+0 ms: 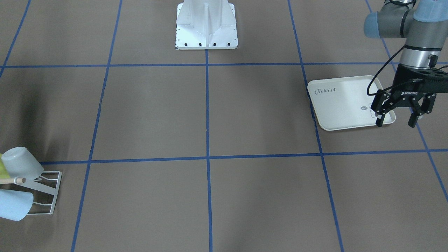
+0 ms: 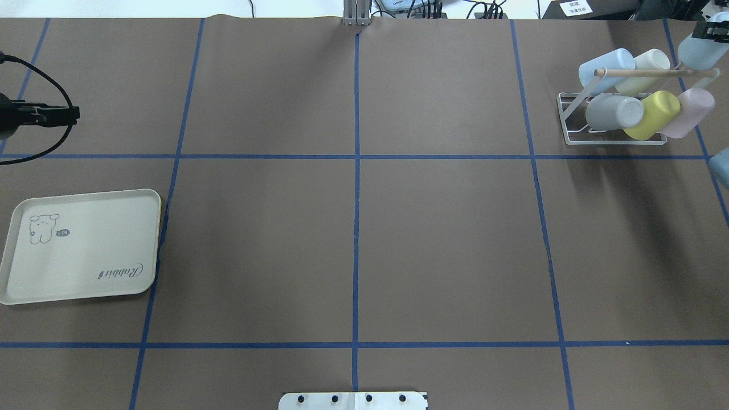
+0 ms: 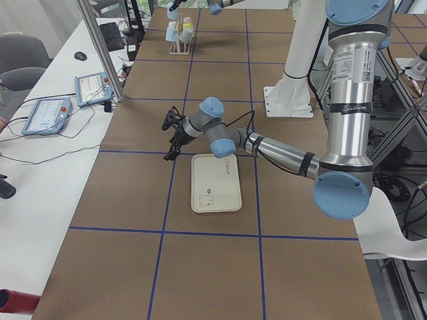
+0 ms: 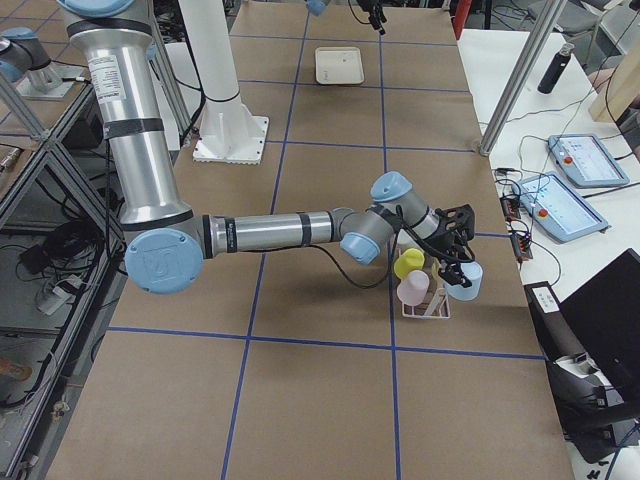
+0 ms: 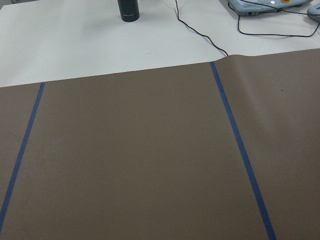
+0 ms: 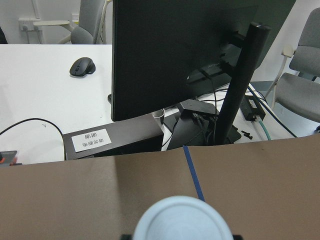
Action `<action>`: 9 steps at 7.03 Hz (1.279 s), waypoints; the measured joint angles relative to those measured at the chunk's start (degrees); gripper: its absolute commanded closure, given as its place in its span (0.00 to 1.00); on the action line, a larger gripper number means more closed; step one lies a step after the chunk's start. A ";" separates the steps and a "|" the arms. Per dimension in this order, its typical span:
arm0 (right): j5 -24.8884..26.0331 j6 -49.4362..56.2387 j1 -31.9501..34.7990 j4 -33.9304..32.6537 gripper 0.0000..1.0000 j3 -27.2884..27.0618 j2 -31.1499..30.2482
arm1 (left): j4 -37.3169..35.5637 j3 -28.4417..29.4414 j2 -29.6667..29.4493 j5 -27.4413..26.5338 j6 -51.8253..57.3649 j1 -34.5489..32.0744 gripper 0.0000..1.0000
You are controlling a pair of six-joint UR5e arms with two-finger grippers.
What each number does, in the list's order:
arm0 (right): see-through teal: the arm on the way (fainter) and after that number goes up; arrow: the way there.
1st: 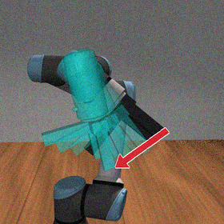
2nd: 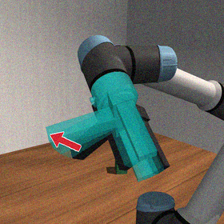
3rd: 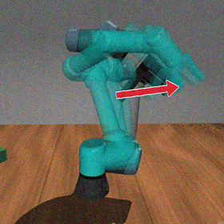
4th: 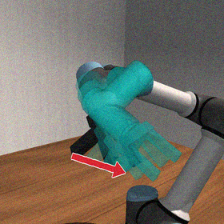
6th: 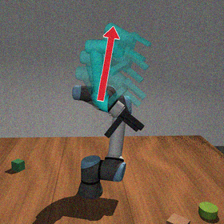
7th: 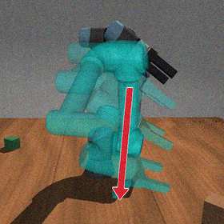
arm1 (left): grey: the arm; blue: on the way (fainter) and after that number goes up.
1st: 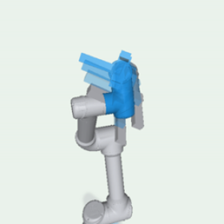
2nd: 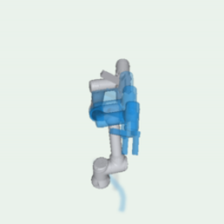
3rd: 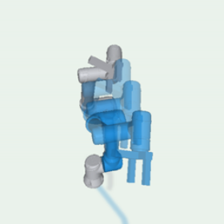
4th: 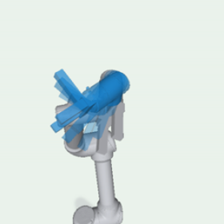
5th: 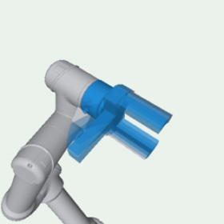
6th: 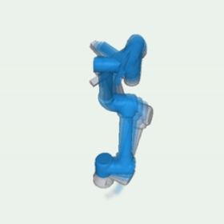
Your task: Transfer IKEA cup to right arm and place on rack
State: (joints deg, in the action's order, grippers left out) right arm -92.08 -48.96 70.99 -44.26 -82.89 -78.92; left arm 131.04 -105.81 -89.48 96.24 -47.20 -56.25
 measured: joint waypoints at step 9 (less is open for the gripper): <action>-2.27 -1.51 -1.34 5.81 0.00 4.04 -0.18 | -0.01 -0.23 2.99 0.29 5.33 -0.60 0.00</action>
State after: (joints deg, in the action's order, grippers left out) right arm -94.35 -50.47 69.65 -38.45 -78.84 -79.10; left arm 131.03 -106.05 -86.49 96.53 -41.87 -56.85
